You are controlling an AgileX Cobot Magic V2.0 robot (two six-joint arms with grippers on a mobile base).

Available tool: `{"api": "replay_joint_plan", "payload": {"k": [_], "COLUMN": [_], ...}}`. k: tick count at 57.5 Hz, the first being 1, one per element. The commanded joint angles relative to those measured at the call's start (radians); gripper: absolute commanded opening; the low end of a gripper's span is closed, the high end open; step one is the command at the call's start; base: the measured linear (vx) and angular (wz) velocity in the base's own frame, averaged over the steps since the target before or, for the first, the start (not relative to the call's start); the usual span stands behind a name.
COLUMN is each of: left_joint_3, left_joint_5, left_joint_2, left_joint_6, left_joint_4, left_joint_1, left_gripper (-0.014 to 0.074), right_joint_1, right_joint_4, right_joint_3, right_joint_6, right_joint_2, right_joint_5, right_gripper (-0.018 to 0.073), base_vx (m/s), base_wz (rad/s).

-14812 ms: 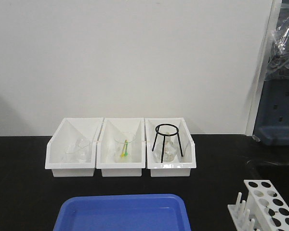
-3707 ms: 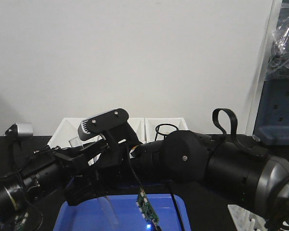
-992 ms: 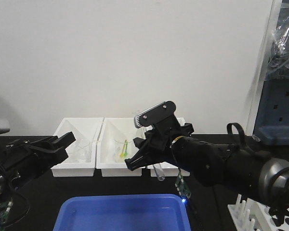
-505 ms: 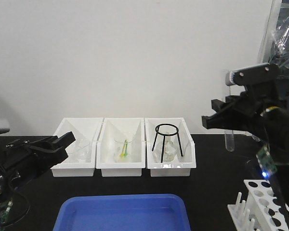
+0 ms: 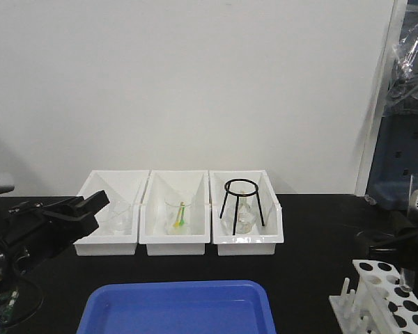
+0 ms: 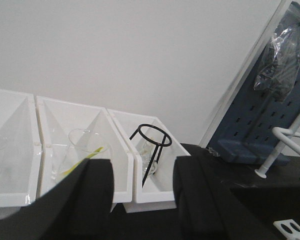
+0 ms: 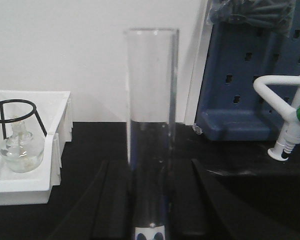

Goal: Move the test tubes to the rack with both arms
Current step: 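Carry the tube with the right gripper over the white rack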

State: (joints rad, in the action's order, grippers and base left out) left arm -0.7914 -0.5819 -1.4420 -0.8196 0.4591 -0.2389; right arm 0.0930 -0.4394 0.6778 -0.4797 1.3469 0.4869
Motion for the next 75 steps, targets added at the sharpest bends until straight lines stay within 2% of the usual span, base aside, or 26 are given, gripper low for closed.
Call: {"api": "replay_joint_plan", "payload": {"k": [1, 7, 26, 39, 54, 75], "left_joint_3": [-0.032, -0.032, -0.032, -0.032, -0.032, -0.032], "left_joint_5": [-0.072, -0.073, -0.077, -0.077, -0.076, -0.076], "left_joint_2": [0.033, 0.033, 0.033, 0.033, 0.033, 0.033], "left_joint_6": [0.001, 0.001, 0.001, 0.001, 0.001, 0.001], "left_joint_4": [-0.025, -0.014, -0.008, -0.008, -0.008, -0.008], "left_joint_1": [0.002, 0.002, 0.002, 0.002, 0.002, 0.002], "left_gripper": [0.0421, 0.0421, 0.0421, 0.0421, 0.0421, 0.0421], "right_joint_1": [-0.005, -0.005, -0.005, -0.002, -0.002, -0.002], "right_joint_4": [0.022, 0.035, 0.185, 0.183, 0.175, 0.229], "right_joint_3": [0.022, 0.022, 0.022, 0.014, -0.151, -0.152], "right_joint_6": [0.002, 0.043, 0.181, 0.180, 0.186, 0.279], "right_joint_2": [-0.035, -0.035, 0.061, 0.079, 0.081, 0.133], "right_joint_5": [0.085, 0.118, 0.203, 0.223, 0.474, 0.537], "right_gripper": [-0.0008, -0.0008, -0.0006, -0.0006, -0.0006, -0.0006], "base_vx": [0.00, 0.00, 0.00, 0.00, 0.00, 0.00], "base_wz": [0.00, 0.00, 0.00, 0.00, 0.00, 0.00]}}
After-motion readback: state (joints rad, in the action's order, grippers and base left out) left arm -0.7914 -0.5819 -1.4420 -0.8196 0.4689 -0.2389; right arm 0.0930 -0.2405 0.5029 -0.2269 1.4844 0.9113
